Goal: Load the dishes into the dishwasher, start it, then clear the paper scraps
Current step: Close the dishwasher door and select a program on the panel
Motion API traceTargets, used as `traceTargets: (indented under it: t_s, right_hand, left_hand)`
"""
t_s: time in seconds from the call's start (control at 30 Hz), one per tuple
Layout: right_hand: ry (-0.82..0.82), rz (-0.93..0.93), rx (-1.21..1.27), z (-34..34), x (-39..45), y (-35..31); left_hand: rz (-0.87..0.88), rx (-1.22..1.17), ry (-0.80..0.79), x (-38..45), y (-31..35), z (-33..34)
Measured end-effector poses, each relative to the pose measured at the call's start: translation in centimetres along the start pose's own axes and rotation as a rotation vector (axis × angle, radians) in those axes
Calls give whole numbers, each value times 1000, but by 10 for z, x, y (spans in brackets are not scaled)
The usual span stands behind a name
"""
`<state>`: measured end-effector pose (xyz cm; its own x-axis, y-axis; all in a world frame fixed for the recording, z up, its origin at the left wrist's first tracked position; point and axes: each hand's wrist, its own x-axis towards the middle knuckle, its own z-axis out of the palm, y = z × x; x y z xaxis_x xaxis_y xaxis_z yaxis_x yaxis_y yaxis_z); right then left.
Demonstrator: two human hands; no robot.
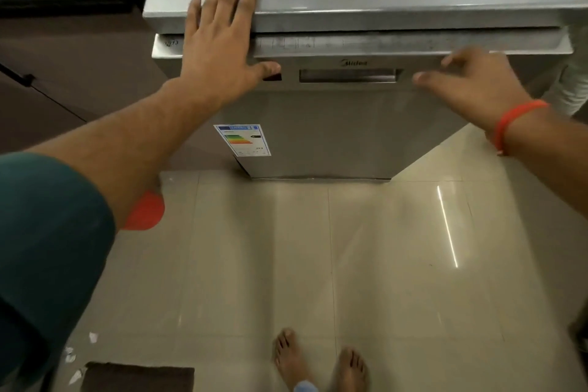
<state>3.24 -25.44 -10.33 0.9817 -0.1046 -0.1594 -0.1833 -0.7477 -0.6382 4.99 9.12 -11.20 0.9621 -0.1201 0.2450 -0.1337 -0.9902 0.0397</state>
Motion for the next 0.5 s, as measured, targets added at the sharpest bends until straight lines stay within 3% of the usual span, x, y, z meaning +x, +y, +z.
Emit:
traceTargets:
  t_s: [0.1, 0.17, 0.33, 0.5]
  right_hand:
    - [176, -413, -310, -3, -7, -2]
    - [220, -570, -426, -3, 9, -2]
    - [213, -611, -597, 2, 51, -3]
    - [281, -603, -500, 8, 67, -15]
  left_hand:
    - [35, 42, 28, 0, -4, 1]
    - [36, 48, 29, 1, -5, 0]
    - [21, 19, 37, 1, -5, 5]
    - [-30, 20, 107, 1, 1, 11]
